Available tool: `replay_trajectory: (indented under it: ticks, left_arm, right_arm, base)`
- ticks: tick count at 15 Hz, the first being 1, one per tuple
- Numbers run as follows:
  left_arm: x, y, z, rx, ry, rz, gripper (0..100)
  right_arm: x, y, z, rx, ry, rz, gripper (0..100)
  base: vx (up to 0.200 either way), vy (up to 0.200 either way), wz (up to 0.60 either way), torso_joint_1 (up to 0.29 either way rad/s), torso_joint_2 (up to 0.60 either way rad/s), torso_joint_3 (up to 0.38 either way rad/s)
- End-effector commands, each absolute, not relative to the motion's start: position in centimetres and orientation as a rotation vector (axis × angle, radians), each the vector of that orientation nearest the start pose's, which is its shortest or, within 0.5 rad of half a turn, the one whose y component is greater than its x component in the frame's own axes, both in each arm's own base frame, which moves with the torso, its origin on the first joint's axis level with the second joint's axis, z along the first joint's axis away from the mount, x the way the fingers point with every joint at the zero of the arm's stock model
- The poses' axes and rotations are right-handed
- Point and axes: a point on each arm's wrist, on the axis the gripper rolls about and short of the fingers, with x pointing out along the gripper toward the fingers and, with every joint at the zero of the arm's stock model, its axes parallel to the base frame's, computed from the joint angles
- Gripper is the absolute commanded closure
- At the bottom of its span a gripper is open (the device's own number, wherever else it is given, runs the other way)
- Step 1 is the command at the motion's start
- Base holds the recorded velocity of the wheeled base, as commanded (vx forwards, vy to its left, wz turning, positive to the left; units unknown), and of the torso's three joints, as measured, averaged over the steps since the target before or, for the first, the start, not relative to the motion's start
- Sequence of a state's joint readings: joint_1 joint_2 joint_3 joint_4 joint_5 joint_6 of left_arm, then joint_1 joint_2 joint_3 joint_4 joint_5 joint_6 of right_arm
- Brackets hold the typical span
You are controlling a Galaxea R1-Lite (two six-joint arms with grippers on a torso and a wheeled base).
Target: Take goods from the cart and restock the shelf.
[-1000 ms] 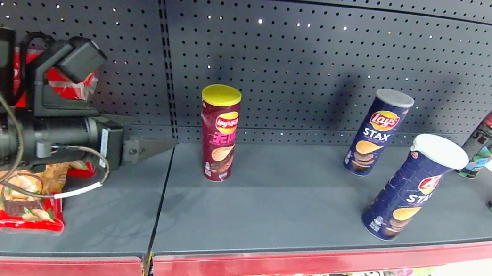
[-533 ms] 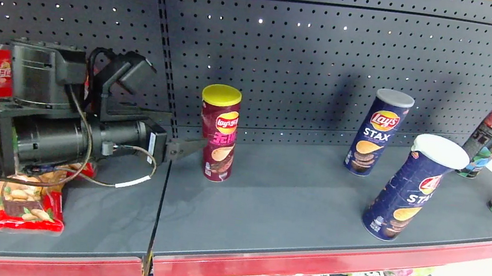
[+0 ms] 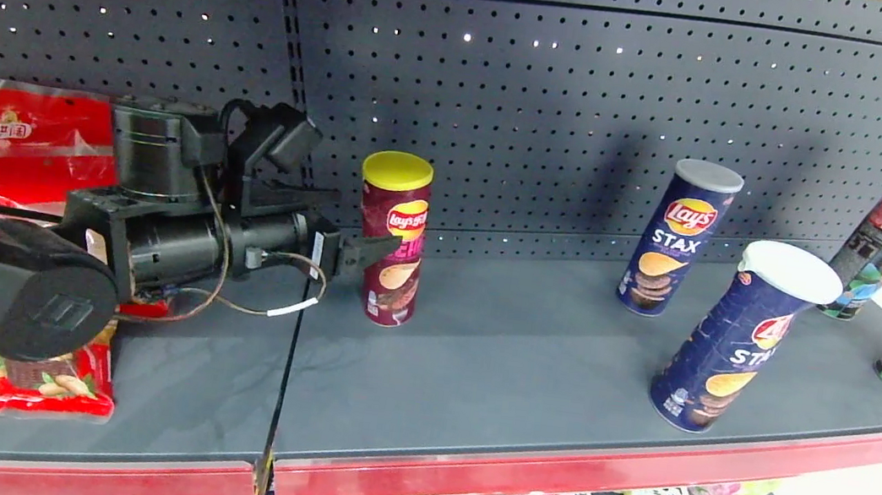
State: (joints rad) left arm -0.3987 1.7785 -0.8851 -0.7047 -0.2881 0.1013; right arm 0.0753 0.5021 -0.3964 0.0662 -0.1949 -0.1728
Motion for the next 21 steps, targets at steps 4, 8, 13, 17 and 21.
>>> replay_trajectory:
  ticks: [4,8,13,17,21]
  left_arm:
    - [32.4,-14.2,18.6,0.109,0.135,-0.658,0]
    - [33.3,-14.7,18.6,0.109,0.126,-0.661,0]
    - [33.5,-15.3,18.6,0.106,0.111,-0.668,0]
    - [32.0,-15.4,18.5,0.110,0.126,-0.675,0]
    - [30.8,-18.1,17.8,0.137,0.147,-0.593,0]
  right_arm:
    - [2.1,-0.3,18.3,-0.197,0.192,-0.111,100]
    - [2.2,-0.3,18.3,-0.197,0.197,-0.114,100]
    - [2.4,-0.3,18.3,-0.198,0.203,-0.113,100]
    - [2.6,-0.3,18.3,-0.199,0.213,-0.111,100]
    - [2.6,-0.3,18.4,-0.197,0.213,-0.111,100]
  base:
    - [0.000,0.000,0.00,0.000,0.00,0.000]
    - [0.000,0.000,0.00,0.000,0.00,0.000]
    - [0.000,0.000,0.00,0.000,0.00,0.000]
    - [0.000,0.000,0.00,0.000,0.00,0.000]
    - [0.000,0.000,0.00,0.000,0.00,0.000]
